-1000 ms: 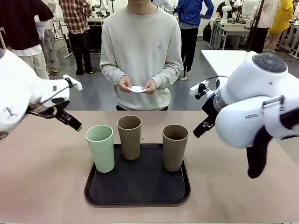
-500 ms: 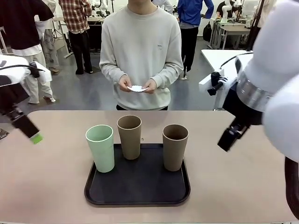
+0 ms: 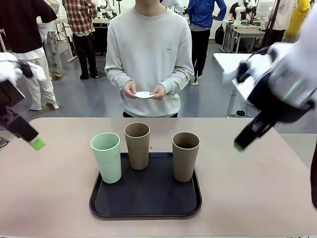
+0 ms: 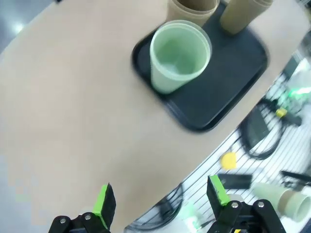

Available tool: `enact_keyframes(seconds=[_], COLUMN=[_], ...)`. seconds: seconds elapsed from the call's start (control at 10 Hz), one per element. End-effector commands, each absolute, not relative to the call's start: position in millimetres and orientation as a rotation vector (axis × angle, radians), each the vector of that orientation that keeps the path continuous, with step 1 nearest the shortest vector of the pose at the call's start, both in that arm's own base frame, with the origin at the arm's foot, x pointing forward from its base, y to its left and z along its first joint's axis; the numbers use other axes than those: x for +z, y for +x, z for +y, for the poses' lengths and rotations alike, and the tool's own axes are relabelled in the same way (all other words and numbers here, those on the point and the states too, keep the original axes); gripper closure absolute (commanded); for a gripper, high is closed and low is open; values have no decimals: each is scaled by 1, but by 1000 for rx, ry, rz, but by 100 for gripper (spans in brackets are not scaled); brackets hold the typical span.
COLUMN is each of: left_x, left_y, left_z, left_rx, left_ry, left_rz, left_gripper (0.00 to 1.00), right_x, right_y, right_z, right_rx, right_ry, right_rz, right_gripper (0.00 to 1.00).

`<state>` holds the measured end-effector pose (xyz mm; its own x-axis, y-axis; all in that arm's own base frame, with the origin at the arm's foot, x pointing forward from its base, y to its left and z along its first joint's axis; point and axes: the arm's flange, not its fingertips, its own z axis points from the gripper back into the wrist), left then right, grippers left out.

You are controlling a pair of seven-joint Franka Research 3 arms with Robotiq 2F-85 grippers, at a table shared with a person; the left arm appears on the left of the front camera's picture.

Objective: Place coasters on the table and set cups on them.
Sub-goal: Pick up one Reusable plastic cup and place it on a coaster set by the human.

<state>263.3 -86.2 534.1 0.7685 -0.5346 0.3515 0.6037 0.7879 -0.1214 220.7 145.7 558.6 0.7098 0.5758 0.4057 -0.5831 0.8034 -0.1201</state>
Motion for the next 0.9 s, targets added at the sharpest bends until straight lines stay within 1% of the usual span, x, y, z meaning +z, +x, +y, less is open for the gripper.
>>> enact_keyframes(seconds=[0.0,0.1,0.2,0.3,0.4,0.6,0.7,0.8], left_x=[523,516,509,492,475,443,437,440], left_y=[274,283,292,298,300,306,304,301], left_z=[-48,-18,13,49,79,117,126,132], left_rx=[-587,-506,-441,-313,-228,-98,-62,-39], left_ry=[-761,-1006,-1160,-1214,-1258,-1306,-1298,-1268], left_rz=[-436,-494,-465,-435,-431,-395,-376,-351], left_gripper=[0,0,0,0,0,0,0,0], right_x=[526,519,509,487,465,428,416,409], right_y=[220,224,224,229,234,235,229,219], right_z=[63,21,-4,-32,-56,-93,-104,-114], right_rx=[465,372,314,218,139,62,53,20], right_ry=[675,893,971,1006,1045,1118,1125,1116], right_rz=[-615,-674,-658,-564,-524,-429,-348,-320], right_gripper=[0,0,0,0,0,0,0,0])
